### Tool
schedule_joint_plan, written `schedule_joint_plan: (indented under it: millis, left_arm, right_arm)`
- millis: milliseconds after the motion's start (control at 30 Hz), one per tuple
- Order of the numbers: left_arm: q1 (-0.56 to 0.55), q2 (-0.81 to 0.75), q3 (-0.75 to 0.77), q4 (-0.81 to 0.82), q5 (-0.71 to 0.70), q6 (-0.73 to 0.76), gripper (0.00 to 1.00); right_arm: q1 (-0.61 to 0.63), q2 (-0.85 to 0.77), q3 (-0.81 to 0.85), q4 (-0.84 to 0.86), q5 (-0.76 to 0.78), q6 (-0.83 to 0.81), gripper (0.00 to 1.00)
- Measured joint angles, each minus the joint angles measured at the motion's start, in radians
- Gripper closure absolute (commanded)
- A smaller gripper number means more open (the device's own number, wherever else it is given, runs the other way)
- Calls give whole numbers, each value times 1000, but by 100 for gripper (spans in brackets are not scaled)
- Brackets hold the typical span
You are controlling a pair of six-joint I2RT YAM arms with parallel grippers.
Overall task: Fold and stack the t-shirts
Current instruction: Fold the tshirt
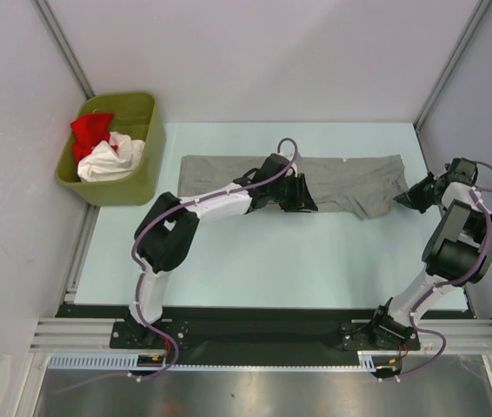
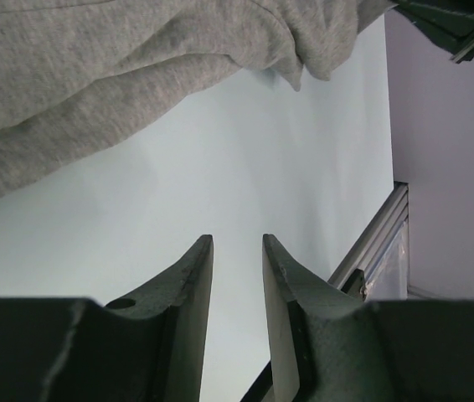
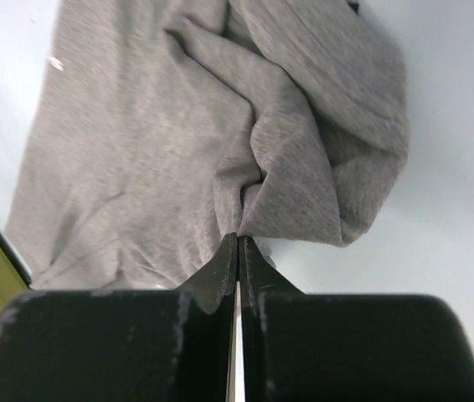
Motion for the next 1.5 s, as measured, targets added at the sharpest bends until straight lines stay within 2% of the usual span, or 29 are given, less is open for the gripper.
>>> schedule_joint_plan:
  millis: [200, 300, 533, 567, 667, 1000, 1500]
  left_arm:
    - [8, -2, -2, -10, 23, -1, 63]
    - [8, 5, 4, -10, 44, -8, 62]
    - [4, 67, 57, 11, 80, -37, 59]
    - [2, 80, 65, 23, 82, -47, 57]
    - [-15, 131, 89, 87, 77, -92, 53]
    - [-126, 382, 279, 232, -19, -236, 55]
    - [-181, 506, 425, 279, -283, -396, 54]
  right_arm:
    - [0, 19, 109, -83, 0, 18, 100]
    - [-5, 24, 122, -119, 14, 12, 95]
    - [-20, 49, 85, -160, 35, -9, 77]
    - [-21, 49, 77, -164, 39, -13, 67]
    - [-20, 50, 67, -168, 45, -23, 53]
    - [-16, 42, 19, -185, 87, -55, 50]
    - [-19, -51, -29, -175, 103, -50, 41]
